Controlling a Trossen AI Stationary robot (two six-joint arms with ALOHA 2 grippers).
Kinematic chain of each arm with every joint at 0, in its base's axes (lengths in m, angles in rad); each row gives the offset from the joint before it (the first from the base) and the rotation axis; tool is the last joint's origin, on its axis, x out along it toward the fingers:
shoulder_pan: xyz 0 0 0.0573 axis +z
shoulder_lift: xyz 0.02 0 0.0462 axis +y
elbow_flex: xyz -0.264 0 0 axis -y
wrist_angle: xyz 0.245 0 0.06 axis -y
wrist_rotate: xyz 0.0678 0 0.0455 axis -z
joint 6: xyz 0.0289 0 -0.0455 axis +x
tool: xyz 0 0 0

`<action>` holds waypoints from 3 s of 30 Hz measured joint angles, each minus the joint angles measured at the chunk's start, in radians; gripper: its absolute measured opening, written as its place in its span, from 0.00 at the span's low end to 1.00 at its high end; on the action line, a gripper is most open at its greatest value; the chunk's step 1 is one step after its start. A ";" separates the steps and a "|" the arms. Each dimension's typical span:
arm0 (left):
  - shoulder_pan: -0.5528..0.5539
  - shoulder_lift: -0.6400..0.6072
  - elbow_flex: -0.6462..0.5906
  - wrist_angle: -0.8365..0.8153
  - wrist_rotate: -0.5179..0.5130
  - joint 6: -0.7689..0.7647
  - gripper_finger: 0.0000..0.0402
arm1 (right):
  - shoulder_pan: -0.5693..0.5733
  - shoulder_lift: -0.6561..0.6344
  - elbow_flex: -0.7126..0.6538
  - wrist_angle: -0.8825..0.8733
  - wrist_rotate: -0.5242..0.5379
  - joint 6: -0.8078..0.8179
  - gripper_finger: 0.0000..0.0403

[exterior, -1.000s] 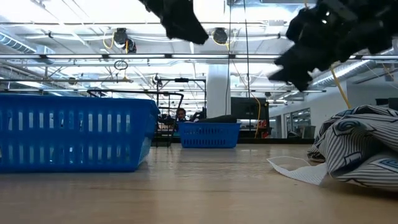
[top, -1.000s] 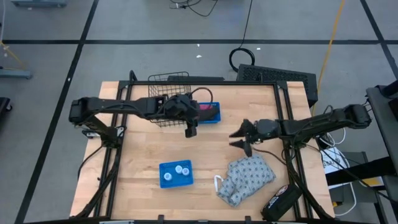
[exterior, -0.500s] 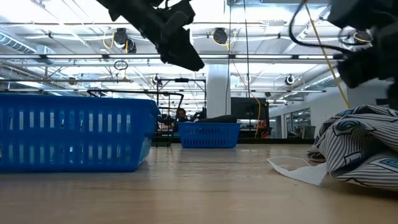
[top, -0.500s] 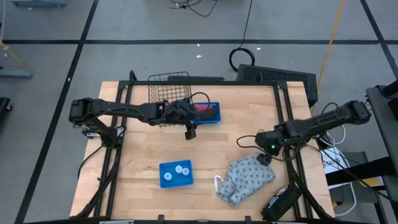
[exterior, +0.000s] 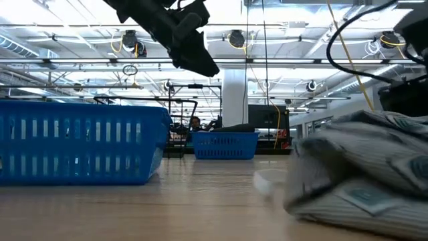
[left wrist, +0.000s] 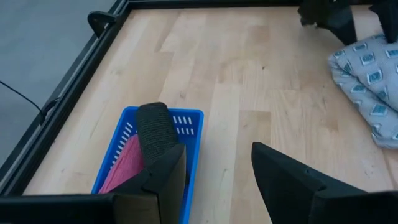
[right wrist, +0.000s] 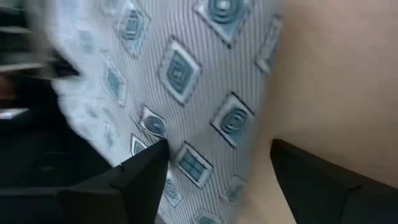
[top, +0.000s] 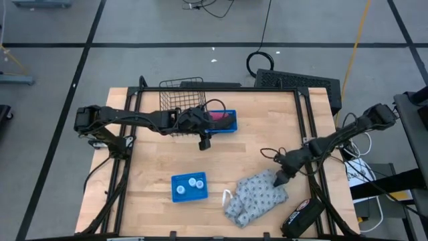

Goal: Pick & Place Medicine items
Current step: Put the gray patient gown into the black wire basket

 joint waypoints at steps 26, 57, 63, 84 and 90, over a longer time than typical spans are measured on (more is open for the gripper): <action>0.000 0.000 0.000 0.056 -0.001 -0.008 0.48 | 0.005 0.067 -0.135 0.416 0.093 -0.189 0.66; 0.003 0.001 0.000 0.092 -0.051 -0.028 0.48 | 0.042 0.433 0.067 0.584 0.180 -0.639 0.11; 0.002 0.001 0.000 0.130 0.055 -0.120 0.48 | 0.042 0.368 0.117 0.500 0.313 -0.786 0.11; -0.134 0.134 0.002 0.370 0.351 -0.246 0.77 | 0.040 0.297 0.585 -0.358 0.669 -1.178 0.11; -0.121 0.214 0.003 0.437 0.376 -0.276 0.83 | 0.040 0.297 0.604 -0.346 0.703 -1.257 0.11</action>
